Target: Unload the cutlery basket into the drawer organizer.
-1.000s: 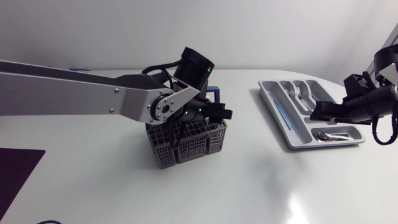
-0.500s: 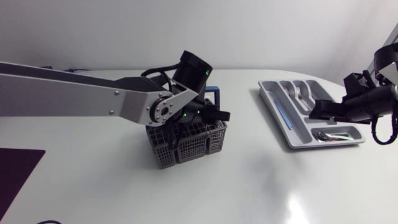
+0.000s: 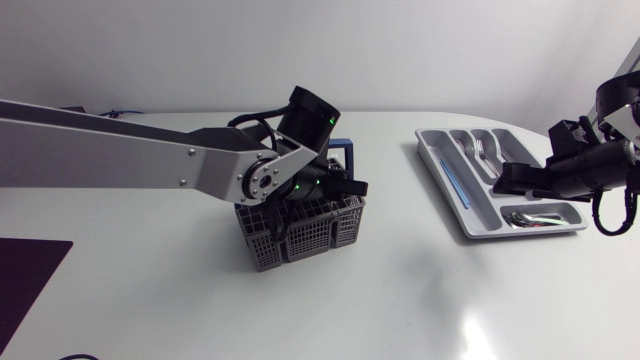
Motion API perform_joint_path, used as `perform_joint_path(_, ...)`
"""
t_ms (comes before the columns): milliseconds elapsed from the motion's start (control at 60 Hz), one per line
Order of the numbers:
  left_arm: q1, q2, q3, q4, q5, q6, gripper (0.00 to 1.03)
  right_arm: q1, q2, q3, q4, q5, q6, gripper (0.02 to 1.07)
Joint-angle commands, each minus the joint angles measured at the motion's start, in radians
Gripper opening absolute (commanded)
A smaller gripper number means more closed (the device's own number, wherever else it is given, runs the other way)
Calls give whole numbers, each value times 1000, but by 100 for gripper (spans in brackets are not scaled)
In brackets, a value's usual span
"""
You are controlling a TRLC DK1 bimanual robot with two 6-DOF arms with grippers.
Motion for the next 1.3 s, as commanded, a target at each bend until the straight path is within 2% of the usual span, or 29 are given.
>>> perform_joint_path(0,3,26,-22,18,-4,-13,29,6,-15,-25,7,-3,18,102)
perform_joint_path(200,-6,31,-27,23,-4,-11,22,6,-18,-32,9,-5,20,102)
perform_joint_path(367,-14,29,-50,57,-13,-11,5,6,-20,-41,13,-3,20,102)
perform_joint_path(867,8,-32,-110,135,-24,-30,4,10,-18,-61,32,-3,21,102)
perform_joint_path(1283,20,-110,-129,147,2,-57,4,13,-28,-69,33,0,24,102)
